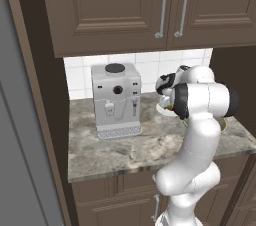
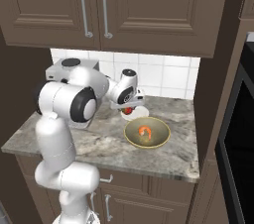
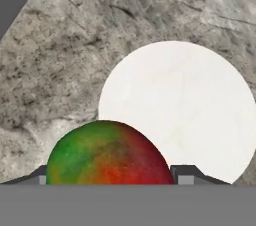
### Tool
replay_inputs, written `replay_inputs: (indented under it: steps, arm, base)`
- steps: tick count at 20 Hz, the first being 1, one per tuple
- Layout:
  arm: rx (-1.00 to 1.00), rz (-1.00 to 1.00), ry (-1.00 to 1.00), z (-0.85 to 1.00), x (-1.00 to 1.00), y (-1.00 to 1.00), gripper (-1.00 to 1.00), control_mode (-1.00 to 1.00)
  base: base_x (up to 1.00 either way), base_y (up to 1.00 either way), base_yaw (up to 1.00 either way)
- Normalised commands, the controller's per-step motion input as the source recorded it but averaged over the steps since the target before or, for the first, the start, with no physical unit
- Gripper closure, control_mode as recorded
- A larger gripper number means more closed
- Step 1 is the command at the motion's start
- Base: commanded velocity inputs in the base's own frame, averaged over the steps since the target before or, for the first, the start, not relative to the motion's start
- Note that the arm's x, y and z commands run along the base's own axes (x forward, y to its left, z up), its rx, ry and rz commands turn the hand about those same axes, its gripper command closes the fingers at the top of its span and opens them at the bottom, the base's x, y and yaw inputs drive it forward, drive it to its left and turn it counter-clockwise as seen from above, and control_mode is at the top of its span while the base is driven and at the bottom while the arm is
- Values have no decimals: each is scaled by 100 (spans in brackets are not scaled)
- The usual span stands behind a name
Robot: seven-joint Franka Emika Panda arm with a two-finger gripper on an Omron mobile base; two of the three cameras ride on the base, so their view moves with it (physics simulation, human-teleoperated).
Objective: Remove the mango from the bowl and place it on the small plate. Then place the bowl with only the shrimp in the microwave, close the door, and press the start button to microwave the shrimp.
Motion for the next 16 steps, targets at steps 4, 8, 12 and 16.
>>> replay_inputs:
  steps: [4,8,12,16]
  arm:
    - [0,0,1,-23,34,-19,100,-100]
    - [-1,0,5,-28,36,0,100,-100]
    - [-3,0,9,-31,26,0,-100,-100]
    - [-2,0,1,-2,1,-1,-100,-100]
  base:
    - [0,0,0]
    - [0,0,0]
    - [0,0,0]
    - [0,0,0]
